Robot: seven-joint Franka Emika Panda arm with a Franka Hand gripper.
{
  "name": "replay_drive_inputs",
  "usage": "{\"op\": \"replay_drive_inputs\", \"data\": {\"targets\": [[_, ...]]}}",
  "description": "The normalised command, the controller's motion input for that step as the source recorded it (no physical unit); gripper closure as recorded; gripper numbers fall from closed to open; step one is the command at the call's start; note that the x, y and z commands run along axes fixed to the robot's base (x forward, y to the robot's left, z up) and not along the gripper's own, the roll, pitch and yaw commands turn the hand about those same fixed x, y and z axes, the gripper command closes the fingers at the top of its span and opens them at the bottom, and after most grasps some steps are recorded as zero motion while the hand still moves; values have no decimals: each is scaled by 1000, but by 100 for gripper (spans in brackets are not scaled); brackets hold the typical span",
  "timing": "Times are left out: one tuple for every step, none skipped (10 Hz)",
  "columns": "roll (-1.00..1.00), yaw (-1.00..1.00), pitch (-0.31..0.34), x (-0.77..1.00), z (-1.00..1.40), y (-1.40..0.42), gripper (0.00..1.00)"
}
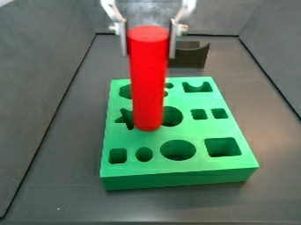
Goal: Insert the round object.
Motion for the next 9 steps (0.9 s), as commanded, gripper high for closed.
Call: {"op": "replay_drive_inputs", "data": {"targets": [[-31,-71,126,574,-166,91,100],[-27,-74,136,603,-177,111,100],[0,-46,153,563,-154,191,100],[0,-17,140,414,-171,163,100],[0,-14,136,523,-229,0,100],[0,-43,149,569,-249,0,100],[0,-54,143,546,-226,0,100],[0,-83,144,534,-191,9,100],[0,-89,149,537,-200,17,100]]}}
